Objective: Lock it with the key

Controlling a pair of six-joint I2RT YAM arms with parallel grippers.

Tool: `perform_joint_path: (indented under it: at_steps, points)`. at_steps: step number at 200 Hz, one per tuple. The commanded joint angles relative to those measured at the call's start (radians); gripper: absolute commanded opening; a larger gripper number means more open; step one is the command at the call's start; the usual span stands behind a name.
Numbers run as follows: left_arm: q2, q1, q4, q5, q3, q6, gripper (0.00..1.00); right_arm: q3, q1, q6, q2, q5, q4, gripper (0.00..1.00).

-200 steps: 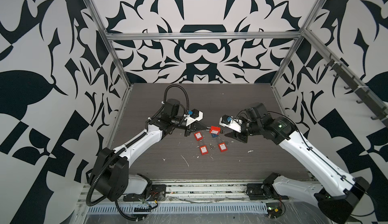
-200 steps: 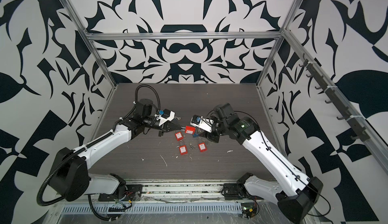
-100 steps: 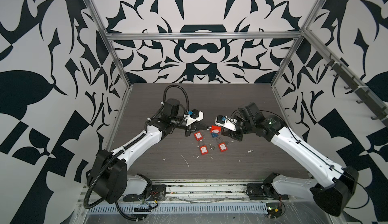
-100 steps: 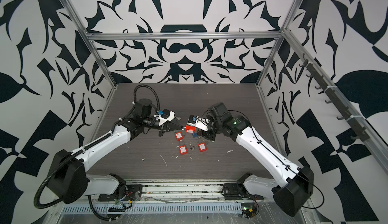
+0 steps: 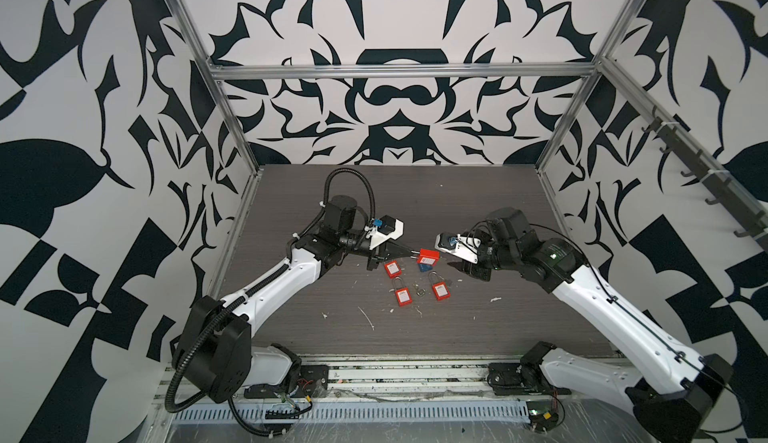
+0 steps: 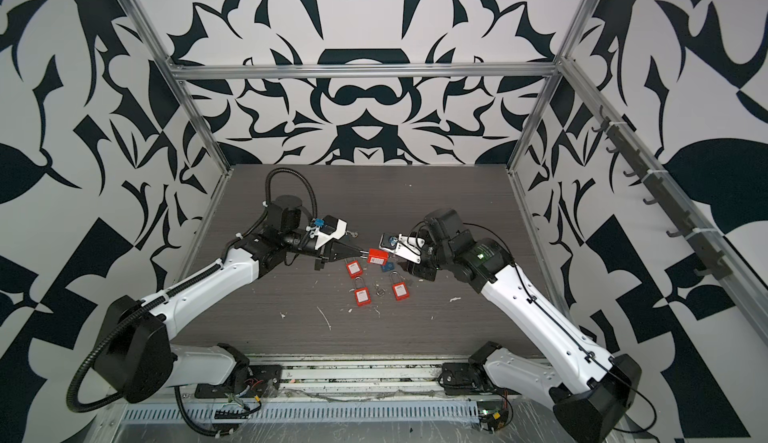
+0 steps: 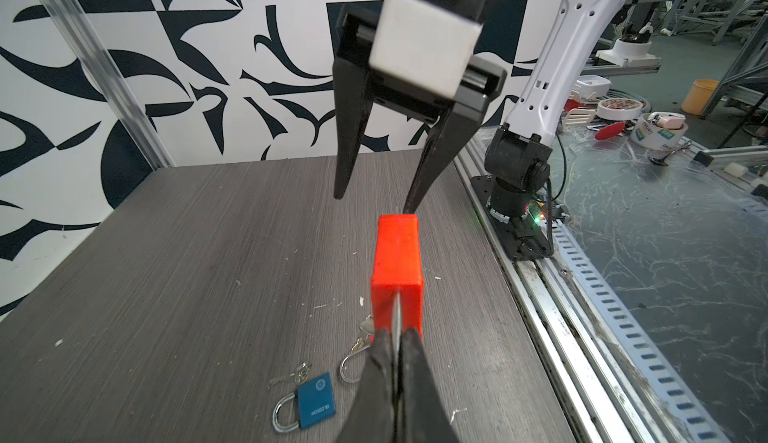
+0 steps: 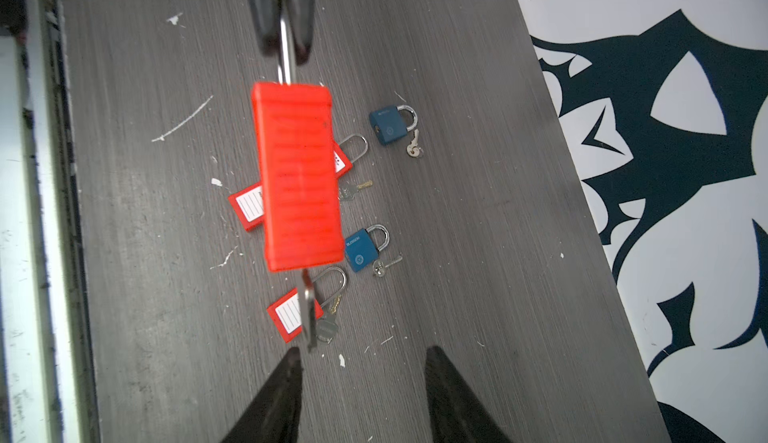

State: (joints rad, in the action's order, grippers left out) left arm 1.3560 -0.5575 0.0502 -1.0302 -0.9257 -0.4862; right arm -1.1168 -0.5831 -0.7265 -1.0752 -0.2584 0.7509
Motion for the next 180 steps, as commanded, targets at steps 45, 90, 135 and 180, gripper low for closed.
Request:
perform_joint_path:
  at_steps: [45, 90, 135, 180]
  points:
    - [0.016, -0.018, -0.012, -0.019, -0.047, -0.024, 0.00, -0.107, 0.000, 0.022, -0.065, -0.158, 0.074, 0.39]
    - [0.005, -0.018, -0.042, -0.009, -0.055, -0.048, 0.00, -0.125, 0.000, 0.000, -0.091, -0.168, 0.128, 0.31]
    - [0.009, -0.021, -0.085, -0.018, -0.080, -0.088, 0.00, -0.083, 0.001, 0.016, -0.072, -0.177, 0.097, 0.04]
    - [0.060, -0.001, -0.384, -0.028, -0.217, -0.290, 0.00, -0.002, 0.011, 0.048, -0.010, -0.147, 0.098, 0.00]
